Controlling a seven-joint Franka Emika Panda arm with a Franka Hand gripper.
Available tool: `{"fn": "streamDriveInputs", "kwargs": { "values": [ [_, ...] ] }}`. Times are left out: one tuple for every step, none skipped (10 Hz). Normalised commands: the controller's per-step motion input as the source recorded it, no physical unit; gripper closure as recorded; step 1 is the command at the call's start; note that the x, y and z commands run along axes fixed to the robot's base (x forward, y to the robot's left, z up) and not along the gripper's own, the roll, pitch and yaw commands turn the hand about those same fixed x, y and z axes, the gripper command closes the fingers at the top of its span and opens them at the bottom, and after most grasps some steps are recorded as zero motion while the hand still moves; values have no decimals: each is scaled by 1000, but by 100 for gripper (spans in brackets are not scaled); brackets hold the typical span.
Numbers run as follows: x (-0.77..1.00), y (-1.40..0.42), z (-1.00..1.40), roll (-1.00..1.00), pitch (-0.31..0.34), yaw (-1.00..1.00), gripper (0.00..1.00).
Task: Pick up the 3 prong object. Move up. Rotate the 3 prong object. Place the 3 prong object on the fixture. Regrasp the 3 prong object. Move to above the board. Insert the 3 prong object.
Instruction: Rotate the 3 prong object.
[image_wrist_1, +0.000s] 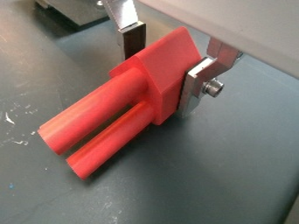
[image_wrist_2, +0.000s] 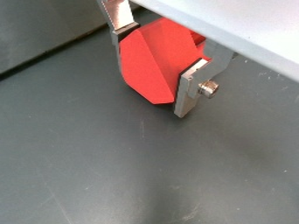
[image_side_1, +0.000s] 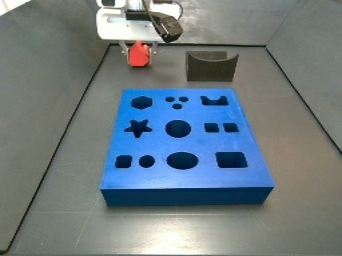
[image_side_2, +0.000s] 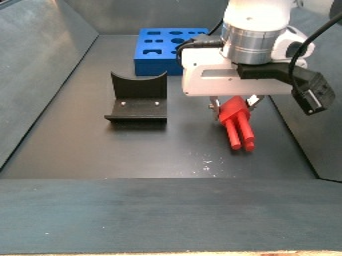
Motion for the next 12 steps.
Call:
{"fn": "streamDriveInputs", "kwargs": {
  "values": [
    [0, 0, 0, 0, 0, 0, 0],
    [0, 0, 1000, 0, 0, 0, 0],
    [-10, -1, 1000, 0, 16, 0, 0],
    [-16, 0, 1000, 3, 34, 0, 0],
    [-11, 4, 1000, 12, 74, -2, 0],
    [-10, 8, 1000, 25, 99, -4, 0],
    [-14, 11, 1000, 51, 118, -6, 0],
    [-14, 11, 1000, 71, 128, -6, 0],
    [-20, 10, 1000, 91, 136, -5, 0],
    [-23, 7, 1000, 107, 141, 0, 0],
    [-23, 0, 906, 127, 146, 9, 0],
    [0, 0, 0, 0, 0, 1000, 0]
  ]
}}
